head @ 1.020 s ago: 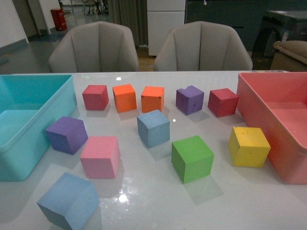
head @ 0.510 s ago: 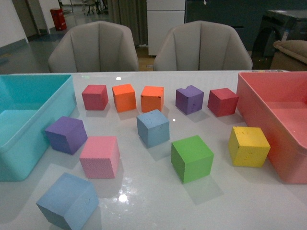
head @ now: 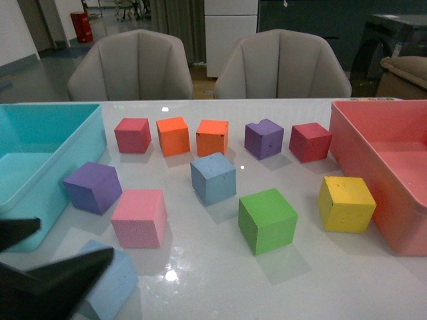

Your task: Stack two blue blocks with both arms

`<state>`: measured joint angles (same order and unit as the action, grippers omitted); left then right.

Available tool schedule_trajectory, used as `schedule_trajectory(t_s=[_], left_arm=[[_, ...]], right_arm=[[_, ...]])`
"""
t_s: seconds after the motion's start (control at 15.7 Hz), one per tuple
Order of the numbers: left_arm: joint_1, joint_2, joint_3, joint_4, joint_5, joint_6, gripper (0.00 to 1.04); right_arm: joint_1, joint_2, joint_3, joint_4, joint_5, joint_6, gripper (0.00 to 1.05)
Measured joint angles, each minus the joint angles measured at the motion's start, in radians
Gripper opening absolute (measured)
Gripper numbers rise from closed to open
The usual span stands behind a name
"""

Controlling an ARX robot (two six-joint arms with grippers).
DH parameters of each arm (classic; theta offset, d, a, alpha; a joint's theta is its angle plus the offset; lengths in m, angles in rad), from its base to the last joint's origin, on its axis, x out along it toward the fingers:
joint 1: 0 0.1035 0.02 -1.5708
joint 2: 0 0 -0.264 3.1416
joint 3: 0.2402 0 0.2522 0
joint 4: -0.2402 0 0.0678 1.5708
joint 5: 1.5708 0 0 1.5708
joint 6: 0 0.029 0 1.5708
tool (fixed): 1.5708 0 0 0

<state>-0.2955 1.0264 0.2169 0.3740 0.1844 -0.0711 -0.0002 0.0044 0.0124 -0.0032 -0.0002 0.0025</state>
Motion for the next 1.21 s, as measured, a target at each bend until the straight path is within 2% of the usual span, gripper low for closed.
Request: schedule_trajectory(t_s=[0.19, 0.51, 1.21], left_arm=[[-0.007, 0.292, 0.017, 0.126, 0.009, 0.000, 0.98], [0.007, 0.498, 0.074, 0.224, 0.005, -0.002, 0.98], [0.063, 0.677, 0.128, 0.351, -0.088, 0.060, 0.98]], right_arm=[[0.000, 0.000, 0.000, 0.000, 0.000, 0.000, 0.98], [0.000, 0.000, 0.000, 0.000, 0.000, 0.000, 0.98], [0.000, 0.000, 0.000, 0.000, 0.000, 0.000, 0.98]])
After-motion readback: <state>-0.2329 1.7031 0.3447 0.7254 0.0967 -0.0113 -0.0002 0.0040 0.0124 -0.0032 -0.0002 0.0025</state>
